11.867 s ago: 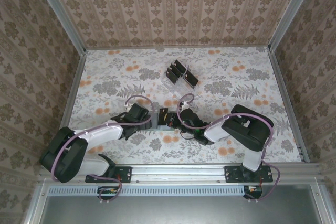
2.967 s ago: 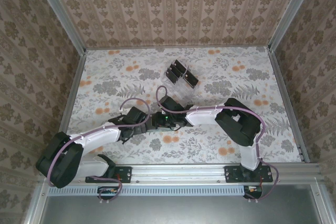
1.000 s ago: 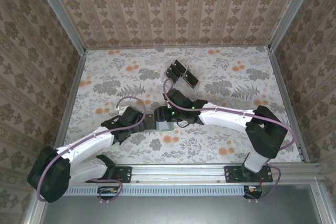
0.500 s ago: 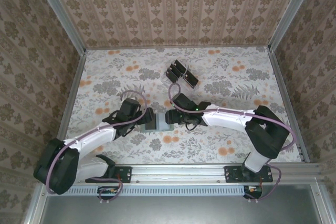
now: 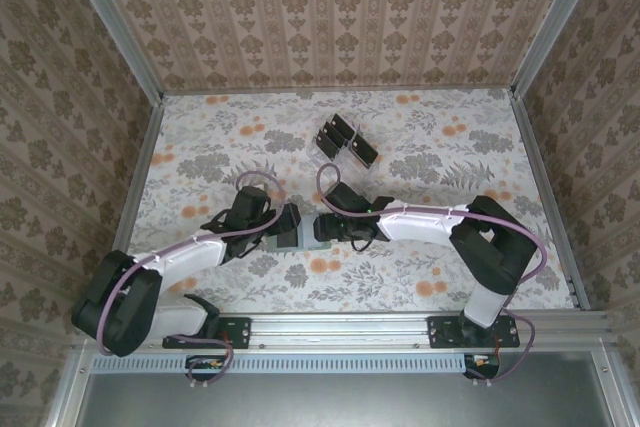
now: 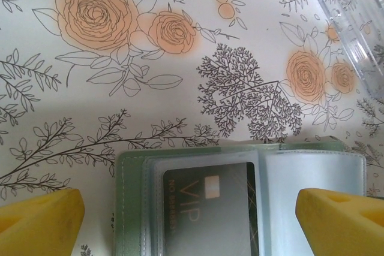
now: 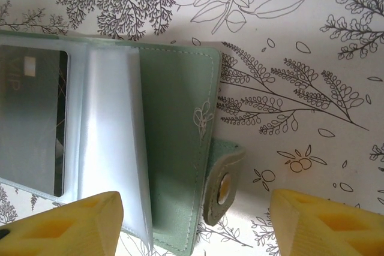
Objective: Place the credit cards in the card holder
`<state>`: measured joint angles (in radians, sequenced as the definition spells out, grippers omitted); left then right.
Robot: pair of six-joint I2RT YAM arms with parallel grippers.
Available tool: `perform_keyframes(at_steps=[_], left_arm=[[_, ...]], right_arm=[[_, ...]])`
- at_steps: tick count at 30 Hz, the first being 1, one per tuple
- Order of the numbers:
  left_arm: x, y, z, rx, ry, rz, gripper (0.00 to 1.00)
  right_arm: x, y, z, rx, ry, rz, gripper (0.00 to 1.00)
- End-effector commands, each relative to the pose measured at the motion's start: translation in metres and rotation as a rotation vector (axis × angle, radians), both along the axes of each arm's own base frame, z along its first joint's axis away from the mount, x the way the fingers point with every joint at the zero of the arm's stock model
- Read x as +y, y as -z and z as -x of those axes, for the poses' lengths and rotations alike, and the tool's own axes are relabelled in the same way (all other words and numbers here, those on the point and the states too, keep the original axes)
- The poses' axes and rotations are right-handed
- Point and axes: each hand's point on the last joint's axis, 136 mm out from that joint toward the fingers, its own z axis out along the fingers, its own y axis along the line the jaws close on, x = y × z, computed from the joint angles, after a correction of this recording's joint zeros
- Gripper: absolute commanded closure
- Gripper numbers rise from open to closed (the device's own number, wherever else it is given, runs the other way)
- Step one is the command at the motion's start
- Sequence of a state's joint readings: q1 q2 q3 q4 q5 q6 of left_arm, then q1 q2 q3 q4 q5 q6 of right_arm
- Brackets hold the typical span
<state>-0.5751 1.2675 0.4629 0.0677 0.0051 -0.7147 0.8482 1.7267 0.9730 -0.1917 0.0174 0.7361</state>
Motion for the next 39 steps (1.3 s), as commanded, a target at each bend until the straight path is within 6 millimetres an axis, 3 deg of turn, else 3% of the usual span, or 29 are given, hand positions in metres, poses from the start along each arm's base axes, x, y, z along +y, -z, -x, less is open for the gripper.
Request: perform_keyframes(at_steps=[1, 17, 30, 39], left_arm=[[-0.001, 0.005, 0.001, 0.008, -0.007, 0.017, 0.0], [-0.024, 0.006, -0.001, 0.014, 0.043, 0.05, 0.0], [-0.037, -0.046, 0.005, -0.088, 0.04, 0.19, 0.0], [-0.07, -0.069, 0.009, -0.127, 0.082, 0.289, 0.0]], right_arm=[[0.001, 0.008, 0.002, 0.021, 0.005, -0.008, 0.34], [-0.001, 0.022, 0.006, 0.045, 0.004, -0.012, 0.53], [-0.005, 0.036, 0.006, 0.071, 0.014, -0.026, 0.64], [-0.006, 0.04, 0.005, 0.082, 0.021, -0.038, 0.66]])
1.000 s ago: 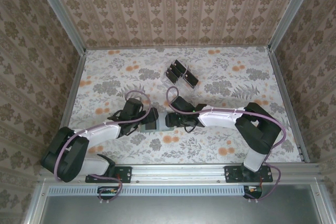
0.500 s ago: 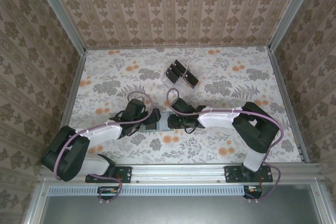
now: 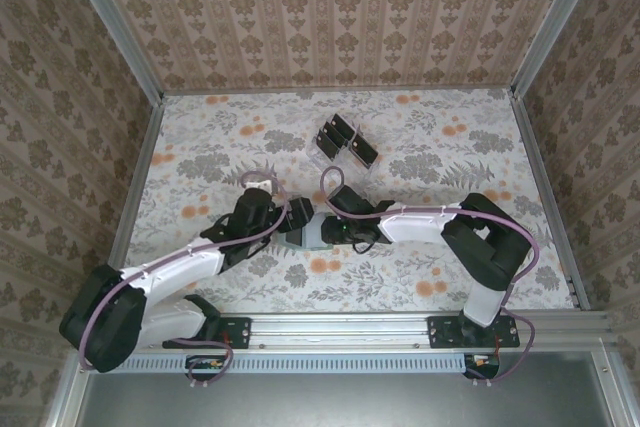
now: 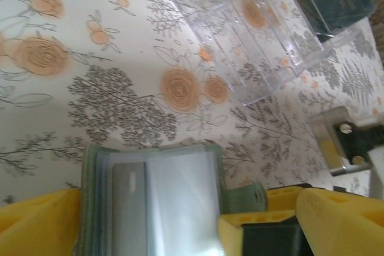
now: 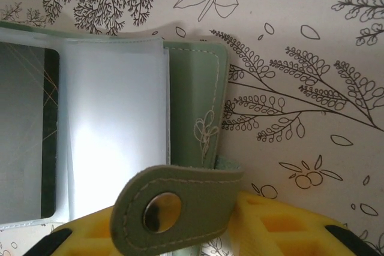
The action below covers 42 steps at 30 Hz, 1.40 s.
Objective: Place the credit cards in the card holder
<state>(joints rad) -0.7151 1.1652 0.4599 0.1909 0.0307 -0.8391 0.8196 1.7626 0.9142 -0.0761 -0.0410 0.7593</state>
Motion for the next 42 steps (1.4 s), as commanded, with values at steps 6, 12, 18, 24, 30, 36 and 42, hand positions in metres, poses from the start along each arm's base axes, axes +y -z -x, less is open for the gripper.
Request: perform_keyframes(at_steps=[6, 12, 18, 24, 30, 36, 42], left_arm=[[-0.046, -0.019, -0.003, -0.023, 0.054, 0.09, 0.0], [-0.066, -0.012, -0.002, -0.026, 0.065, 0.09, 0.0], [-0.071, 0.004, -0.003, -0.014, 0.049, 0.079, 0.0], [-0.07, 0.024, -0.004, 0.022, 0.026, 0.047, 0.0], [-0.072, 0.031, -0.006, 0.029, 0.018, 0.053, 0.0], [-0.06, 0.003, -0.017, -0.007, 0.002, 0.035, 0.0], [-0.036, -0.011, -0.025, -0.004, -0.018, 0.025, 0.0]], right_arm=[[-0.009, 0.018, 0.004, 0.048, 0.013, 0.005, 0.65], [-0.029, -0.016, 0.001, -0.019, 0.061, -0.036, 0.44], [-0.061, -0.041, 0.006, -0.066, 0.106, -0.023, 0.4], [-0.069, -0.06, 0.015, -0.089, 0.112, -0.076, 0.48], [-0.058, -0.078, 0.022, -0.113, 0.09, -0.195, 0.63], [-0.035, -0.084, 0.027, -0.1, 0.053, -0.251, 0.74], [-0.007, -0.091, 0.03, -0.098, -0.005, -0.258, 0.83]])
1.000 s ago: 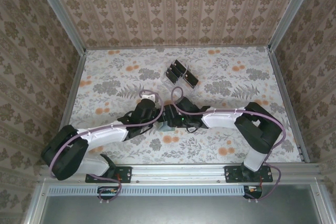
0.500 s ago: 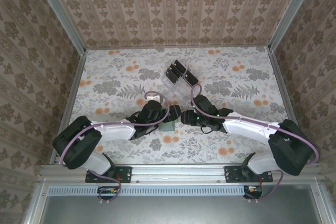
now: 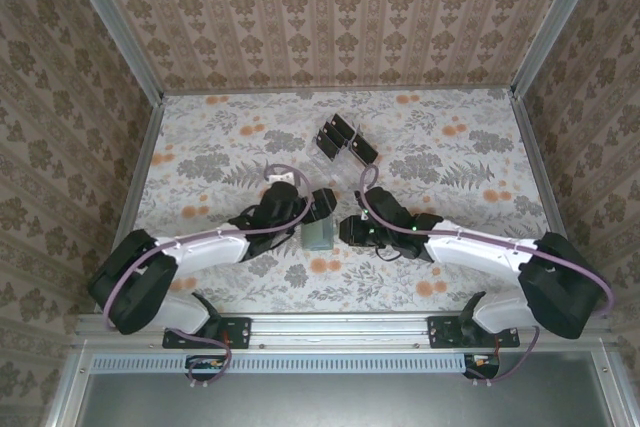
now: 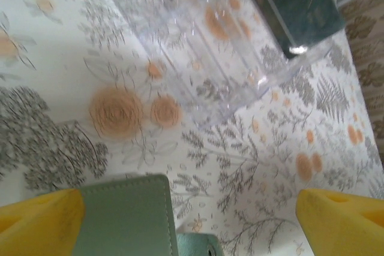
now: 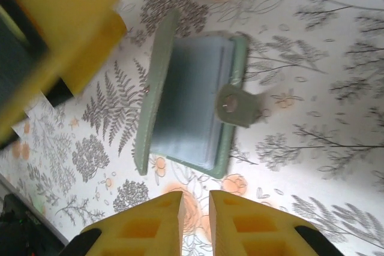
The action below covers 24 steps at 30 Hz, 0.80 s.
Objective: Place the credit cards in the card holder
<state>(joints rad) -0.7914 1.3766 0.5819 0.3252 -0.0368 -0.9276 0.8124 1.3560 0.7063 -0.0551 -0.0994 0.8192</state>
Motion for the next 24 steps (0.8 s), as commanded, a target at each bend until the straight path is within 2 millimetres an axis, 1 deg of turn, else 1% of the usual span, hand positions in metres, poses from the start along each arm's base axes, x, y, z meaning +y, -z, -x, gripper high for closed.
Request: perform_keyframes(at_steps=[1, 3, 7, 8, 12, 15, 19, 24], left_arm=[[0.016, -0.006, -0.002, 0.011, -0.002, -0.044, 0.0], [0.028, -0.006, -0.004, 0.016, -0.014, -0.066, 0.0], [0.06, -0.003, -0.006, 0.051, -0.069, -0.139, 0.0], [0.069, -0.001, -0.006, 0.064, -0.08, -0.167, 0.0], [0.094, 0.003, -0.006, 0.1, -0.093, -0.274, 0.0], [0.109, 0.004, -0.007, 0.12, -0.09, -0.367, 0.0], [0.119, 0.003, -0.009, 0.127, -0.073, -0.438, 0.0], [0.121, 0.003, -0.012, 0.125, -0.04, -0.489, 0.0]], right_arm=[[0.022, -0.016, -0.002, -0.016, -0.032, -0.046, 0.84], [0.028, -0.022, 0.0, -0.023, -0.044, -0.054, 0.86], [0.038, -0.032, 0.005, -0.037, -0.065, -0.064, 0.89], [0.041, -0.026, 0.005, -0.026, -0.071, -0.049, 0.9], [0.052, -0.023, 0.002, -0.016, -0.088, -0.039, 0.93], [0.062, -0.018, -0.002, -0.005, -0.102, -0.034, 0.95], [0.067, -0.003, -0.005, 0.02, -0.105, -0.002, 1.0], [0.063, 0.023, -0.006, 0.051, -0.091, 0.055, 1.0]])
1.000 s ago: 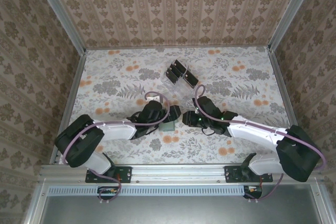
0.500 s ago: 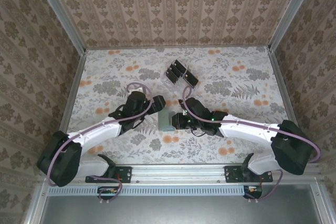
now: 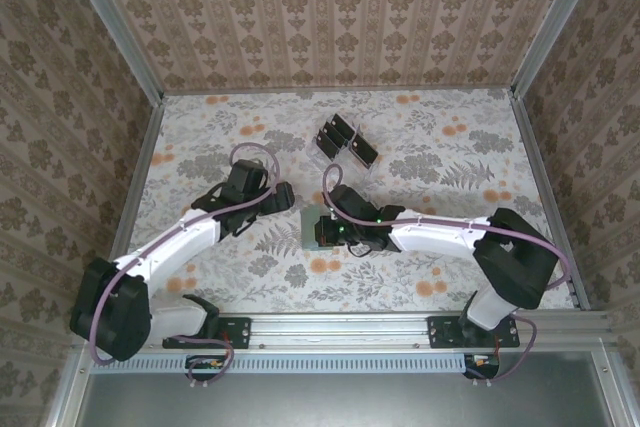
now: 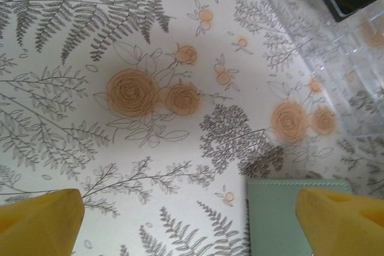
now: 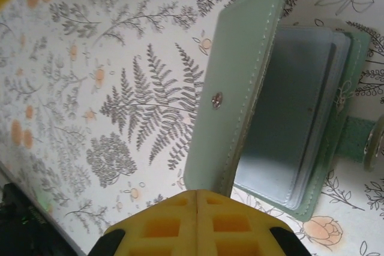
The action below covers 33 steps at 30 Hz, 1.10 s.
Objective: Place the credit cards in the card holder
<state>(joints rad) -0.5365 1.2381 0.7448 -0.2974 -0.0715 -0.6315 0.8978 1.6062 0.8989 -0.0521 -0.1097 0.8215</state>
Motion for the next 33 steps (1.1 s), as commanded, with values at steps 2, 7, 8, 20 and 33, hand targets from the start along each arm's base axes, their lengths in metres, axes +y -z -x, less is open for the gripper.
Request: perform_keyframes(at_steps=[2, 7, 8, 20, 33], left_arm=[[0.005, 0.006, 0.001, 0.033, 0.063, -0.093, 0.0], [-0.006, 0.015, 0.002, 0.051, 0.114, -0.084, 0.0], [-0.008, 0.017, 0.003, 0.052, 0.123, -0.08, 0.0], [-0.04, 0.029, 0.006, 0.033, 0.215, -0.031, 0.0], [-0.039, 0.053, 0.053, 0.074, 0.216, -0.038, 0.0]], right_arm=[[0.003, 0.018, -0.002, 0.021, -0.001, 0.038, 1.0], [0.001, 0.041, -0.005, 0.046, 0.004, 0.068, 1.0], [0.0, 0.044, -0.006, 0.048, 0.007, 0.072, 1.0], [-0.008, 0.051, -0.005, 0.064, 0.02, 0.06, 1.0], [-0.014, 0.055, -0.006, 0.084, 0.032, 0.046, 1.0]])
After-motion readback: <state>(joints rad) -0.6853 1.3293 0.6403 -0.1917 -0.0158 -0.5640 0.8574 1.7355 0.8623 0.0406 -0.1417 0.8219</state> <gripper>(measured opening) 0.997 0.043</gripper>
